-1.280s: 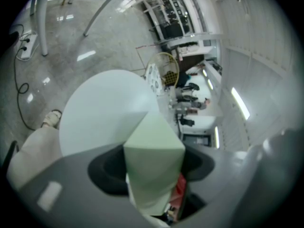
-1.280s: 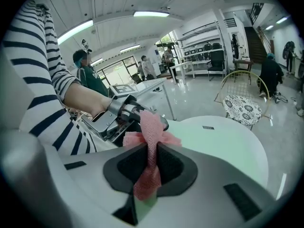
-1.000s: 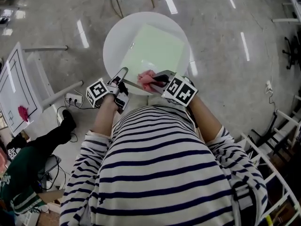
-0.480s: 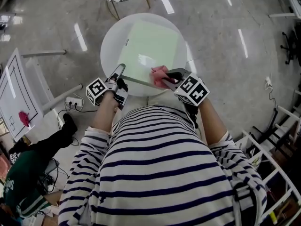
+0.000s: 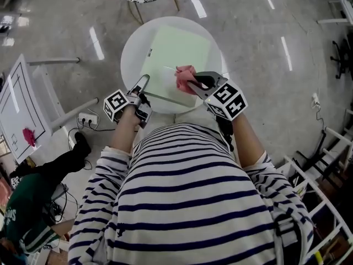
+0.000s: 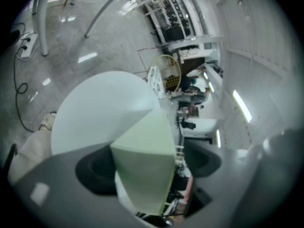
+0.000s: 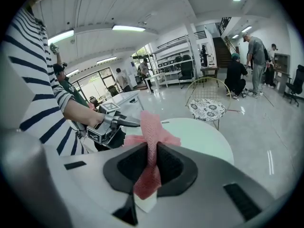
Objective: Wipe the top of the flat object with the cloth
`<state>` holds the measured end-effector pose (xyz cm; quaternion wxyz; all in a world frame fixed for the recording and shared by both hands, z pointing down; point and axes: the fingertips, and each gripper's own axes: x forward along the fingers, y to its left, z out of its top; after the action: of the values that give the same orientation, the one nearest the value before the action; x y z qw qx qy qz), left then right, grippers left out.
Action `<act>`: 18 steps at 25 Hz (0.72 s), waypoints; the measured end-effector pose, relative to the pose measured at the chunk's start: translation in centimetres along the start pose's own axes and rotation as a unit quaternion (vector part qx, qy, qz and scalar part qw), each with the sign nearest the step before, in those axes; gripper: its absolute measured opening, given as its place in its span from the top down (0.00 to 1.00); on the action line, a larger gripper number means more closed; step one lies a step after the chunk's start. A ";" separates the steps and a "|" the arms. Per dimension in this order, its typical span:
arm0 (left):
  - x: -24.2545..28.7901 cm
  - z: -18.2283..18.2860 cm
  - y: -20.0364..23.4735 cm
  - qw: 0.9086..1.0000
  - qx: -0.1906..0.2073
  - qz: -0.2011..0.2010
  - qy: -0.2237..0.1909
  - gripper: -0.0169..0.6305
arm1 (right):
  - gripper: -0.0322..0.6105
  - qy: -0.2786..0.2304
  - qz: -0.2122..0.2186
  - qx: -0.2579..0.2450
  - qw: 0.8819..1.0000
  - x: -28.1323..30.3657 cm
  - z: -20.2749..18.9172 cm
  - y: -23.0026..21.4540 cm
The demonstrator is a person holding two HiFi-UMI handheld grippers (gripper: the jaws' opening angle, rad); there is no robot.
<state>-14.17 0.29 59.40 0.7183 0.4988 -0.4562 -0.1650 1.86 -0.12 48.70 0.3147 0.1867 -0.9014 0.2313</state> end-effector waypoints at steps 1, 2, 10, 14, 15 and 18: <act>-0.1 -0.1 0.1 1.000 0.003 0.007 0.005 0.32 | 0.87 -0.002 0.000 -0.003 1.000 0.1 0.3 0.1; -0.2 -0.3 0.3 1.000 0.010 0.015 0.011 0.29 | 0.88 -0.003 0.000 -0.006 1.000 0.1 0.5 0.2; -0.9 -1.9 1.4 0.957 0.246 0.123 0.094 0.21 | 0.87 -0.013 0.003 -0.018 1.000 0.7 1.8 0.9; -0.9 -2.4 1.5 0.919 0.341 0.152 0.127 0.18 | 0.87 -0.016 0.005 -0.022 1.000 0.8 2.1 1.1; -1.0 -2.4 1.7 0.911 0.357 0.159 0.133 0.18 | 0.87 -0.017 0.005 -0.023 1.000 0.8 2.2 1.2; -1.5 -2.6 2.3 0.878 0.407 0.193 0.162 0.18 | 0.87 -0.019 0.005 -0.027 0.999 0.9 2.6 1.3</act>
<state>-13.37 3.81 60.48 0.5332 0.6690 -0.4473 0.2608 -0.71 -0.60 47.12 0.3011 0.1776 -0.9142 0.2050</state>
